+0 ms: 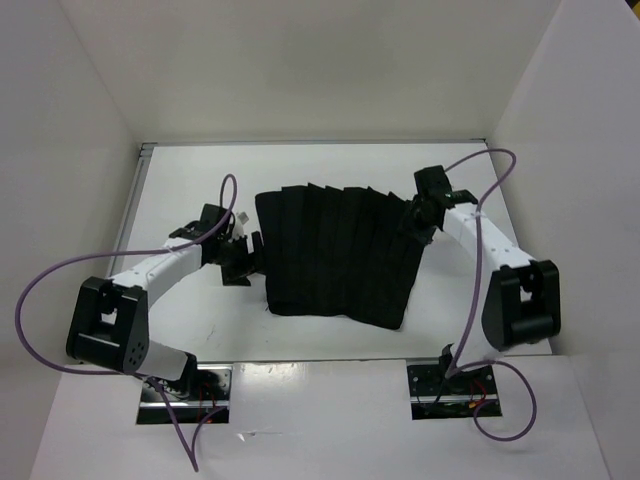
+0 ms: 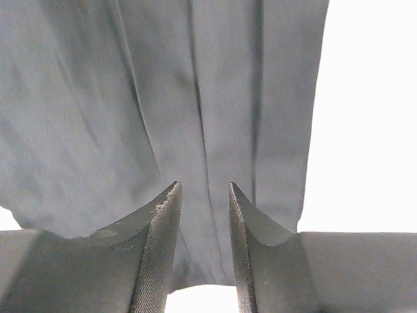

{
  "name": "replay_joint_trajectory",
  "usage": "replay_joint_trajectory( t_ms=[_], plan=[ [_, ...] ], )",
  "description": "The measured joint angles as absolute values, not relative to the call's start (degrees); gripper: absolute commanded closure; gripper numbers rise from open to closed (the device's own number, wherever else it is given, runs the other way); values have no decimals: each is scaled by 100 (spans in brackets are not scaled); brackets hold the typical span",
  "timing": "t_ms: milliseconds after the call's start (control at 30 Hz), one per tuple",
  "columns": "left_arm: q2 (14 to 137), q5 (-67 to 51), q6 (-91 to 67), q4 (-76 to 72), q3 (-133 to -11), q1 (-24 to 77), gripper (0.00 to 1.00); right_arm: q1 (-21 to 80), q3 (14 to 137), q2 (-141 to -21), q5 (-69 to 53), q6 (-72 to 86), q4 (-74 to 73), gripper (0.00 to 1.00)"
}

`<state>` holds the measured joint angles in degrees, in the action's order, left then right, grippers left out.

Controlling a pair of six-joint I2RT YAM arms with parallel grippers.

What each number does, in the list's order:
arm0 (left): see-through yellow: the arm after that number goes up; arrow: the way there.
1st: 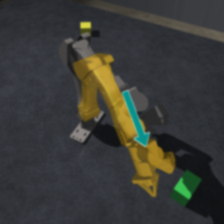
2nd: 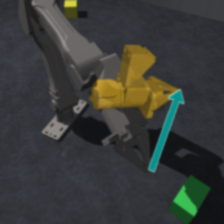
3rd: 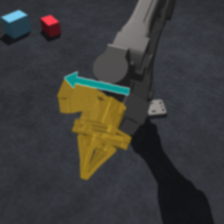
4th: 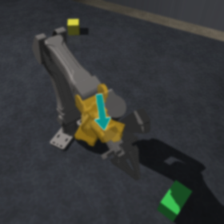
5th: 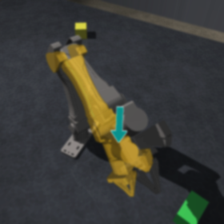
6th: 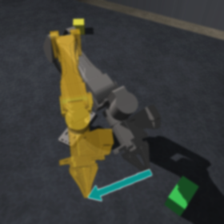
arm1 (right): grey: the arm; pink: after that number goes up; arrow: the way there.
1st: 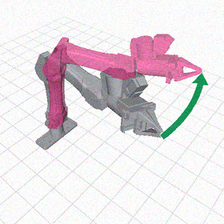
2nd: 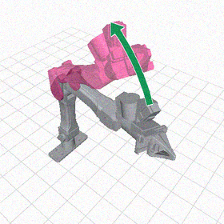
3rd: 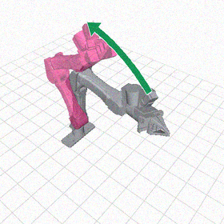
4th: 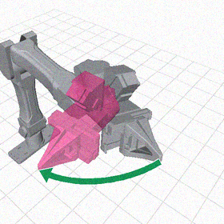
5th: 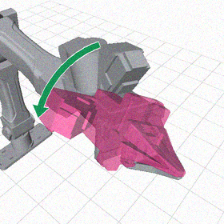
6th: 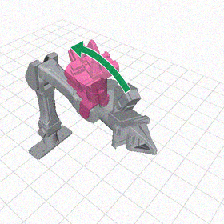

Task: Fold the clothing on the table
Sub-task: Fold the skirt

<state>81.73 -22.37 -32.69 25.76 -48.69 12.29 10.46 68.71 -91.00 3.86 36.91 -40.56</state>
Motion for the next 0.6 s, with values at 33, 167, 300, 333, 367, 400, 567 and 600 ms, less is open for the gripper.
replay_joint_trajectory(
  t_ms=[33,167,300,333,367,400,567,600],
  plan=[
    [8162,-2241,-3317,2630,-4792,1273,14,1046,6632,-8829,314,3741,-4049,55],
    [7959,-2259,-3540,2786,-4456,1404,17,1046,5811,-8278,56,3927,-4121,55],
    [7920,-2311,-3824,2790,-4265,1481,26,1046,5382,-8235,-69,4049,-4287,54],
    [7955,-2331,-3905,2777,-4239,1514,29,1046,5356,-8235,-82,4066,-4329,54],
    [8014,-2346,-3959,2749,-4219,1553,31,1046,5356,-8230,-91,4086,-4342,54],
    [8084,-2375,-4005,2705,-4202,1592,32,1046,5356,-8226,-93,4104,-4338,54],
    [8613,-2453,-4283,2377,-4147,1752,41,1046,5280,-8101,-132,4250,-4346,53],
    [8707,-2462,-4324,2346,-4145,1776,44,1046,5269,-8071,-134,4272,-4377,52]
  ],
)
